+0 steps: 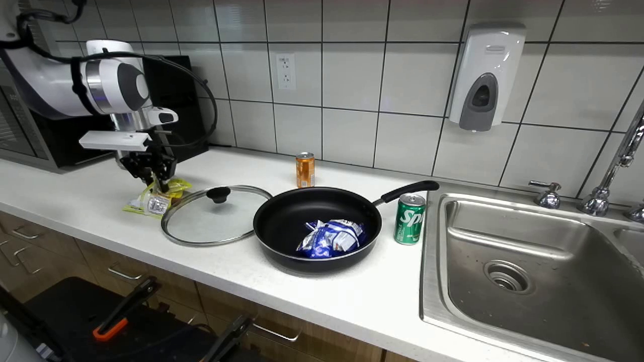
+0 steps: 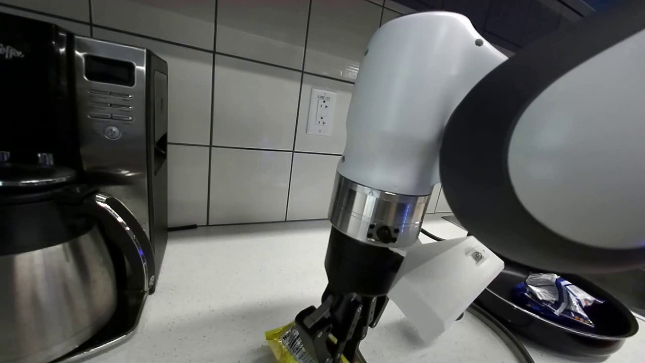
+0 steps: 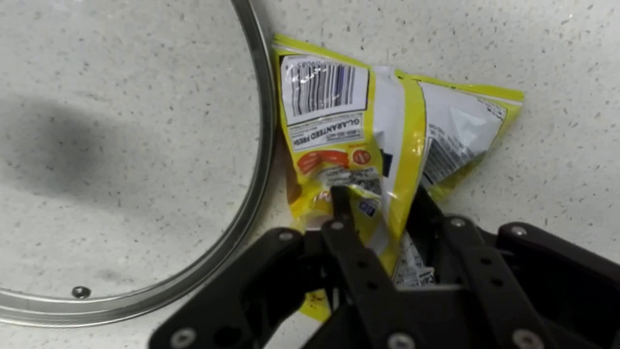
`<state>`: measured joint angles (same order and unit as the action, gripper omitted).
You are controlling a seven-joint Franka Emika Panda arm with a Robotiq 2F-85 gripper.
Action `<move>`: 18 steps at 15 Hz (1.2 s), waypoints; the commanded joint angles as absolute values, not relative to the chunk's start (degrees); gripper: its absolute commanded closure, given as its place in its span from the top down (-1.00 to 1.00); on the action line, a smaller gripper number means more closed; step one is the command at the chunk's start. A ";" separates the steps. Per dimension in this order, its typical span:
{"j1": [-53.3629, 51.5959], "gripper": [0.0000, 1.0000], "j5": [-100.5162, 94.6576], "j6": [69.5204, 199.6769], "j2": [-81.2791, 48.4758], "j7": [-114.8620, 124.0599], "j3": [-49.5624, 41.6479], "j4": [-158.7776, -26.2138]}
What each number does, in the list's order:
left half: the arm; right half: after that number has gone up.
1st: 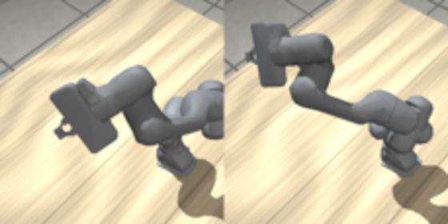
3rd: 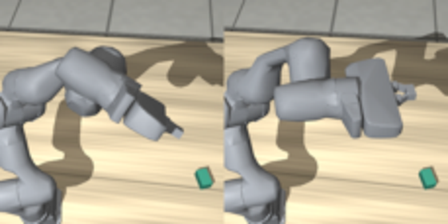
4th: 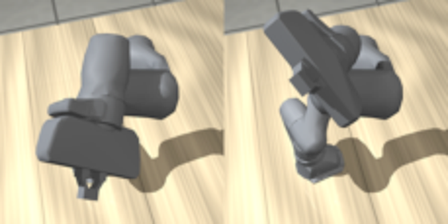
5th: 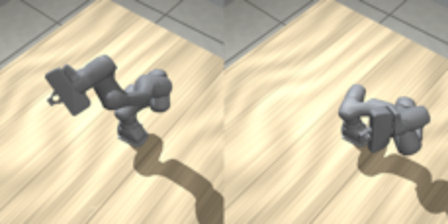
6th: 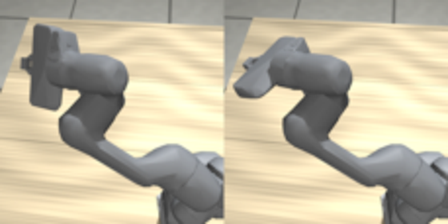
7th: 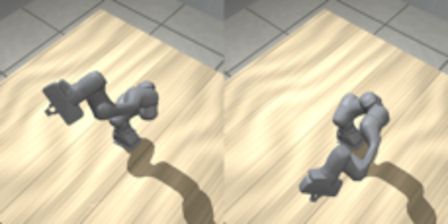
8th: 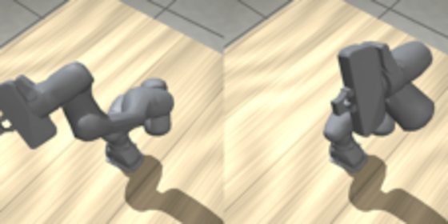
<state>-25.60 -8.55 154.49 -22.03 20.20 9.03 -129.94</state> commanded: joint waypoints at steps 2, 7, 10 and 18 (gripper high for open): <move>-25.93 -0.98 -8.94 154.75 -22.63 20.20 8.97 -129.26; -25.82 -1.00 -8.89 154.03 -21.70 19.89 9.11 -129.10; -24.86 -1.00 -7.57 152.81 -19.99 18.27 10.20 -129.41; -23.13 -1.00 -7.27 149.87 -13.01 16.85 10.47 -131.06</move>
